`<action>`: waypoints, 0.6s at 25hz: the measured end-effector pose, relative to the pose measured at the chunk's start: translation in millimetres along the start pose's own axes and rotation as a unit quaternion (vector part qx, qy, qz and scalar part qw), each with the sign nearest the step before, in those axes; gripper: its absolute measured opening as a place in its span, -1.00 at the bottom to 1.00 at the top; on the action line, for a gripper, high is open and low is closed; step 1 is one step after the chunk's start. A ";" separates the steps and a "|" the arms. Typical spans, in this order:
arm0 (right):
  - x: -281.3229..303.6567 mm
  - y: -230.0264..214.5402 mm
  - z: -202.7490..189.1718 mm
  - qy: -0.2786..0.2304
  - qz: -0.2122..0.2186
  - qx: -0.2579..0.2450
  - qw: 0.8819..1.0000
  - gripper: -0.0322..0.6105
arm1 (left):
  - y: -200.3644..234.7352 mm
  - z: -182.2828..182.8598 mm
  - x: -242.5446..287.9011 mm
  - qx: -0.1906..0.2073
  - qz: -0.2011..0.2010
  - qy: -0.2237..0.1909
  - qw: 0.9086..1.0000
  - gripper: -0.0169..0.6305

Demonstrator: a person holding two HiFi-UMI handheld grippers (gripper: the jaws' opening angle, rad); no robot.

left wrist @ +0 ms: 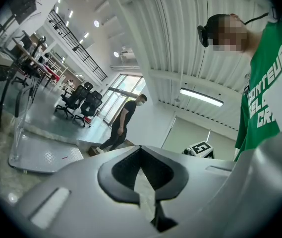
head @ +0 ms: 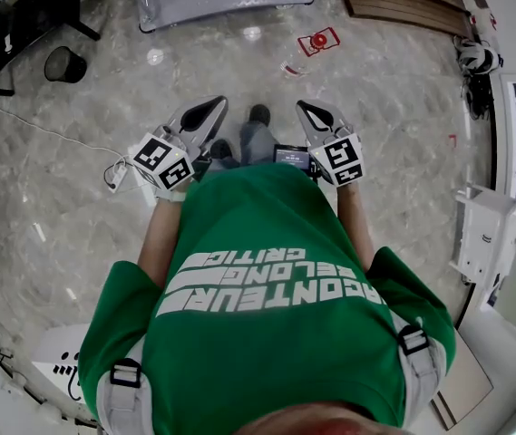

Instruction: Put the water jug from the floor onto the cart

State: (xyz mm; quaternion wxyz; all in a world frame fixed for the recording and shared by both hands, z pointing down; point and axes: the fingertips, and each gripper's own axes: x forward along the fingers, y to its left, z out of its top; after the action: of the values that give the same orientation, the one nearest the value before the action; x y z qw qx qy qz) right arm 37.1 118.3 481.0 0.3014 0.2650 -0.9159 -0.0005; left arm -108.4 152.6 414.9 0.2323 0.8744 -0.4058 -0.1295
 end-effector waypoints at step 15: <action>39.0 -55.6 12.7 -0.032 -0.008 0.047 0.998 -0.92 | 42.5 18.6 31.5 0.010 0.008 0.013 1.000 -0.90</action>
State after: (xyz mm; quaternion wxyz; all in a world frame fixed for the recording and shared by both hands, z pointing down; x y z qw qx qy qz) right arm 30.6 49.5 483.2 0.2596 0.2861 -0.9218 0.0312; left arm -123.7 98.8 419.5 0.2298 0.8750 -0.4110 -0.1123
